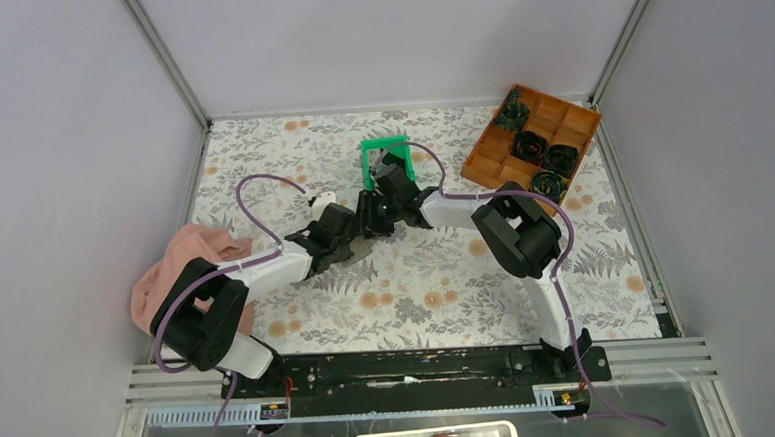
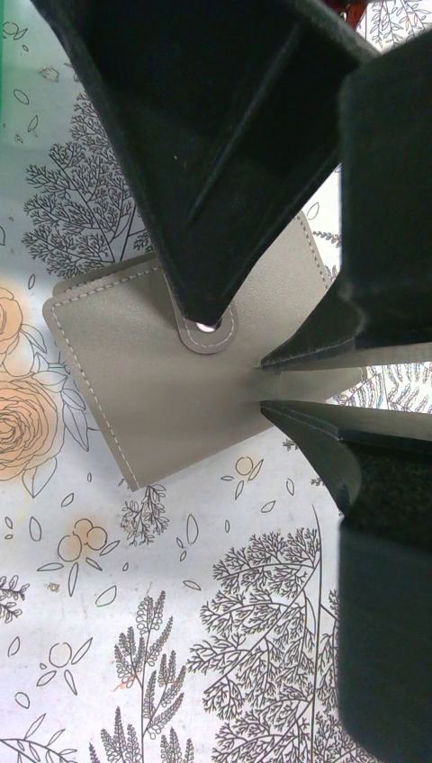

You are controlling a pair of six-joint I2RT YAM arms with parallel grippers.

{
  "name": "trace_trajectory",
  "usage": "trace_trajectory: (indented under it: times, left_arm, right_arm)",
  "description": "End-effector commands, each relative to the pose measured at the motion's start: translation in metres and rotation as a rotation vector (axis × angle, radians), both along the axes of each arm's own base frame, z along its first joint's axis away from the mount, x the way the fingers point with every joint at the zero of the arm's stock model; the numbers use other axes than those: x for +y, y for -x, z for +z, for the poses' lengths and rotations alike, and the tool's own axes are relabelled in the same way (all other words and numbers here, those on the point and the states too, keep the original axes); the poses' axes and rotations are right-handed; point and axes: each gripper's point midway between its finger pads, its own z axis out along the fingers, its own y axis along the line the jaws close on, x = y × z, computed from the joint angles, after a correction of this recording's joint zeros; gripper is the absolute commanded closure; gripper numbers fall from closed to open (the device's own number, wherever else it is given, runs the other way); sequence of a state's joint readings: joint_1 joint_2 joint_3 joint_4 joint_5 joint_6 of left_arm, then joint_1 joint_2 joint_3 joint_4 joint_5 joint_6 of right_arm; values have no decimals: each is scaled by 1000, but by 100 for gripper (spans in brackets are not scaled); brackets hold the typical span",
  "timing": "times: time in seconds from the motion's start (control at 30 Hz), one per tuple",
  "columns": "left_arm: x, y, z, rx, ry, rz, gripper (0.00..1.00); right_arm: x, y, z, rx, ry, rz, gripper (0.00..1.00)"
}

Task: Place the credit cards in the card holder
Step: Close the card holder at the center of the board.

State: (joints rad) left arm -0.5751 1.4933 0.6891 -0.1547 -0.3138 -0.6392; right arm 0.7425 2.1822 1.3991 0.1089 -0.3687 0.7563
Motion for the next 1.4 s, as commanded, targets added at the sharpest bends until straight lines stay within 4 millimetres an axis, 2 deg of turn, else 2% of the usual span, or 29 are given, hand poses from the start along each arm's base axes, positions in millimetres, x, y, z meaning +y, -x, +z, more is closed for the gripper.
trace_trajectory:
  times: [0.0,0.93,1.37]
  left_arm:
    - [5,27,-28,121,-23,-40,75]
    - [5,29,-30,132,-22,-38,76]
    - [4,29,-33,141,-22,-36,76]
  right_arm:
    - [-28,33,-71,86,247,14,52]
    - [-60,41,-96,87,390,-25,58]
    - [-82,51,-120,86,485,1,61]
